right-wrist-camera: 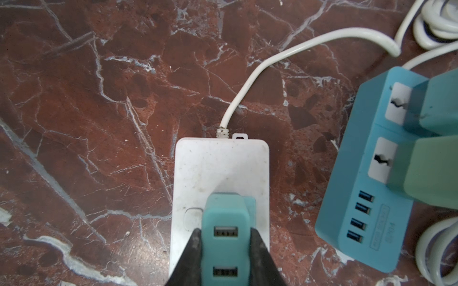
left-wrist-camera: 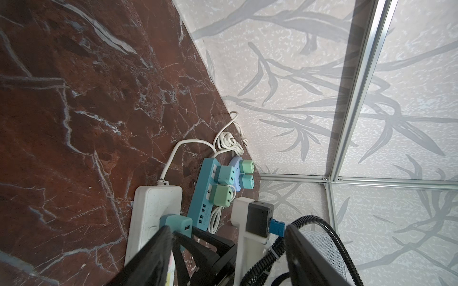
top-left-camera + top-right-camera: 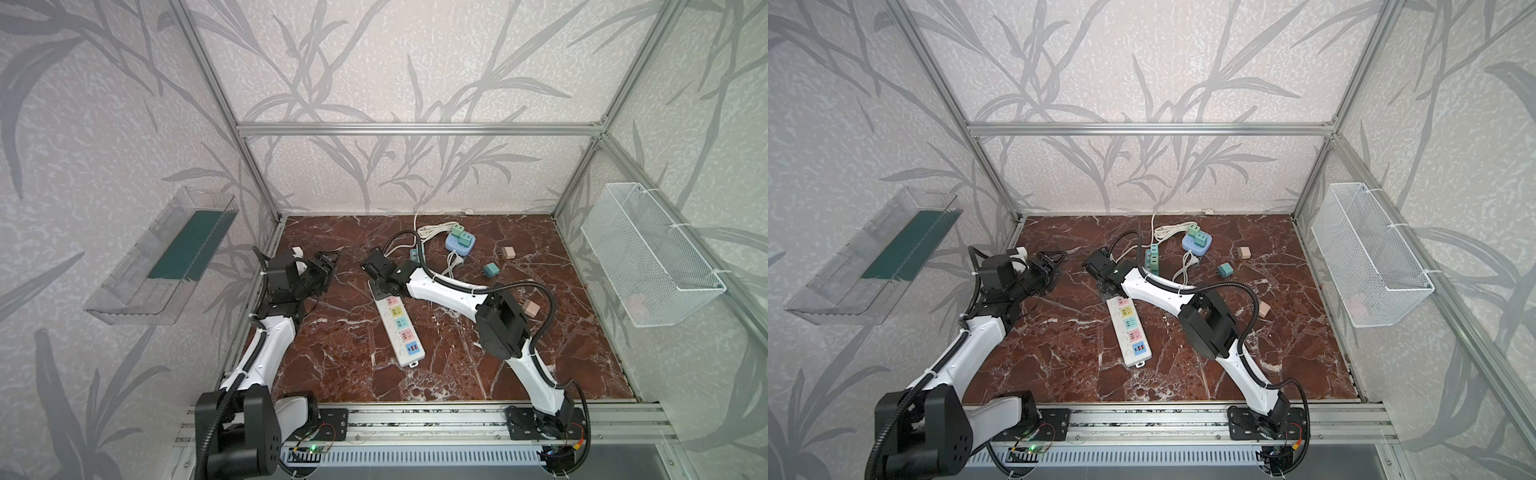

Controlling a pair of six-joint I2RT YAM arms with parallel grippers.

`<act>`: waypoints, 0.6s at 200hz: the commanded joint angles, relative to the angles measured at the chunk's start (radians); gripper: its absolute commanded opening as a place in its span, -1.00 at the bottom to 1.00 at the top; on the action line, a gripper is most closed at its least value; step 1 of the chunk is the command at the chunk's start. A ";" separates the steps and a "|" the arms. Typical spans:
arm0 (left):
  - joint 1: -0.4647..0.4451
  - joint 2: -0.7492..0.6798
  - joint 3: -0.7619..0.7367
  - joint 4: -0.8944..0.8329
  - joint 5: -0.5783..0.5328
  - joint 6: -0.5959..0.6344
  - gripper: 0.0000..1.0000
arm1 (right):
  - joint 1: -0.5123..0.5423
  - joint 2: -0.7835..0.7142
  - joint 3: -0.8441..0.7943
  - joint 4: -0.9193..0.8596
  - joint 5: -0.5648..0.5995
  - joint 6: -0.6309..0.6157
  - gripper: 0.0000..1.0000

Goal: Insert the plug
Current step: 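Lower the teal adapter into the white strip's end socket with the right gripper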

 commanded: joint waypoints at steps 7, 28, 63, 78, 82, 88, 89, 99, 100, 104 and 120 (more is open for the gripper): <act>0.007 0.003 -0.010 0.038 0.021 -0.016 0.46 | -0.011 0.081 -0.048 -0.154 -0.077 0.002 -0.98; 0.007 0.001 -0.009 0.038 0.023 -0.010 0.52 | -0.022 0.014 -0.051 -0.110 -0.121 0.004 -0.64; 0.006 -0.003 -0.021 0.088 0.023 -0.015 0.59 | -0.044 -0.051 -0.017 -0.074 -0.201 -0.027 -0.22; 0.008 -0.002 -0.025 0.096 0.020 -0.015 0.60 | -0.049 -0.085 0.004 -0.087 -0.209 -0.042 -0.13; 0.008 -0.003 -0.026 0.096 0.018 -0.015 0.60 | -0.053 -0.099 0.005 -0.088 -0.210 -0.046 -0.09; 0.007 -0.003 -0.030 0.096 0.013 -0.015 0.60 | -0.056 -0.115 0.003 -0.087 -0.208 -0.051 -0.07; 0.007 -0.003 -0.030 0.096 0.013 -0.016 0.61 | -0.057 -0.117 0.002 -0.088 -0.207 -0.052 -0.06; 0.006 -0.002 -0.035 0.099 0.007 -0.021 0.60 | -0.065 -0.147 -0.006 -0.083 -0.197 -0.060 -0.01; 0.006 -0.002 -0.036 0.100 0.008 -0.022 0.60 | -0.066 -0.149 -0.007 -0.083 -0.195 -0.062 -0.01; 0.006 -0.001 -0.038 0.107 0.008 -0.024 0.60 | -0.067 -0.158 -0.012 -0.078 -0.189 -0.067 0.00; 0.007 0.006 -0.041 0.120 0.011 -0.030 0.60 | -0.074 -0.179 -0.026 -0.070 -0.172 -0.084 0.01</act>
